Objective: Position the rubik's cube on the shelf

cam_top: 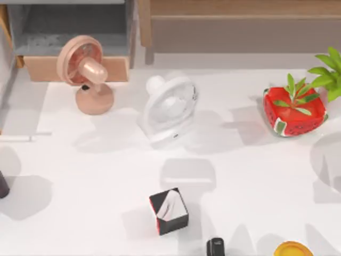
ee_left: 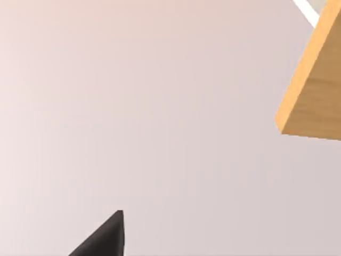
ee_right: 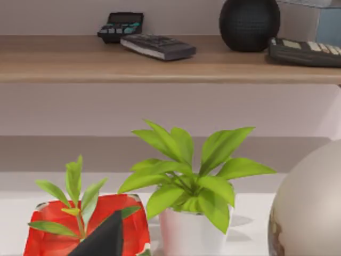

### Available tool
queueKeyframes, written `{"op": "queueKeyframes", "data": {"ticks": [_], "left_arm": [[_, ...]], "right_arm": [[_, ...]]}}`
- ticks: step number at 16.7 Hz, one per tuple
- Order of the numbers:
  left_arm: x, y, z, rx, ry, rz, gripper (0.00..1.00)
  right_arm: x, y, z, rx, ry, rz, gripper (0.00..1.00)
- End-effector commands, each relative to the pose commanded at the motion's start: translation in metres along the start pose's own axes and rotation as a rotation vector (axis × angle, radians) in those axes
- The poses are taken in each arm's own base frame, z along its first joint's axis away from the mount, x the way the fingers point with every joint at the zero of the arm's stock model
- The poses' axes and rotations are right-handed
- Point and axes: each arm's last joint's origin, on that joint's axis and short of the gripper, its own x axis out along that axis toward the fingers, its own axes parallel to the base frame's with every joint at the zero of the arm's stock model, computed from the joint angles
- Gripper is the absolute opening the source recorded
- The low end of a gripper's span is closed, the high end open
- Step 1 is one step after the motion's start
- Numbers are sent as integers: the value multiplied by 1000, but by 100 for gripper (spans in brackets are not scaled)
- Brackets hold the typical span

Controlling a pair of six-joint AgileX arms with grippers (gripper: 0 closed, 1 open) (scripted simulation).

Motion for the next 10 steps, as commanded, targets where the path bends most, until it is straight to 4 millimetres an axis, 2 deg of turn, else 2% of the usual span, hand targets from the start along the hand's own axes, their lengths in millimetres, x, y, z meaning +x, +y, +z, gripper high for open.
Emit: {"op": "queueKeyframes", "data": {"ticks": [3,5,7,10], "left_arm": [[27,32,-26,-119,101,-50,100],[48,57,-34,-211,151,-97,100],[69,83,-35,-309,193,-156,100],[100,117,-21,-460,246,-273,100]], "right_arm": [[0,0,0,0,0,0,100],[0,0,0,0,0,0,100],[0,0,0,0,0,0,100],[0,0,0,0,0,0,100]]}}
